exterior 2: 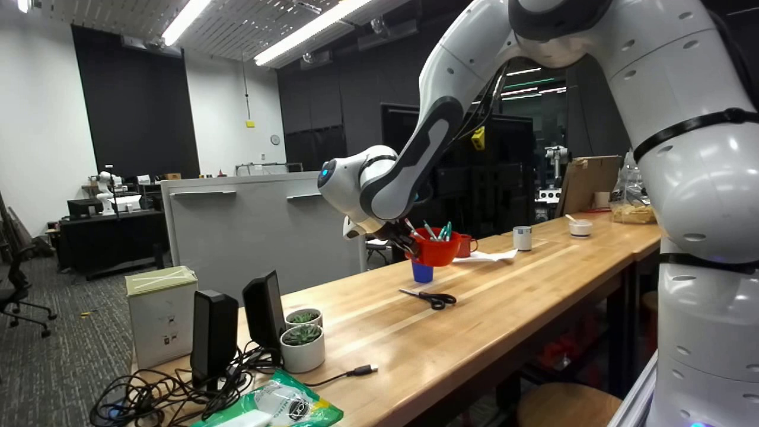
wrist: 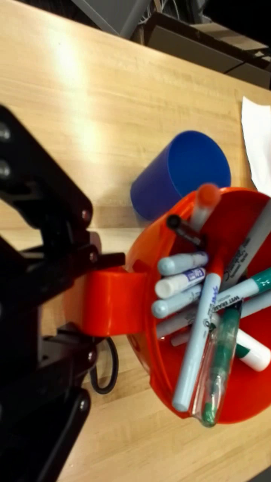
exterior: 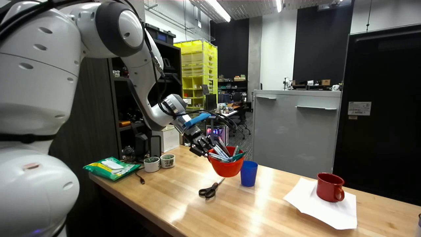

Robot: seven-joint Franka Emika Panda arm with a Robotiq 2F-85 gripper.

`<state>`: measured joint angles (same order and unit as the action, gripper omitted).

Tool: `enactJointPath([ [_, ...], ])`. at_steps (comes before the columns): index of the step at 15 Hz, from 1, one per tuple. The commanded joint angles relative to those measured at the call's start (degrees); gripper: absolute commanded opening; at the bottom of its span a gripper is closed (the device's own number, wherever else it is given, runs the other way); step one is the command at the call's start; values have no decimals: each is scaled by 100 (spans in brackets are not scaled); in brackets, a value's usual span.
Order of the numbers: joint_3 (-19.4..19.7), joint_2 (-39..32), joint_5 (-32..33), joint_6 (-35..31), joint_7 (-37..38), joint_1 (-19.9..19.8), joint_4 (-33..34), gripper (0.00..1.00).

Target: Move the orange cup forward

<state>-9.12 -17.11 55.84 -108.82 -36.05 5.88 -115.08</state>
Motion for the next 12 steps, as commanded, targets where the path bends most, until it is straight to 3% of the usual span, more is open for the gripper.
enactJointPath([
  [1, -108, -151, -3, 253, -377, 211, 454, 9],
  [12, -185, -698, 342, 167, -1450, 481, 963, 9],
])
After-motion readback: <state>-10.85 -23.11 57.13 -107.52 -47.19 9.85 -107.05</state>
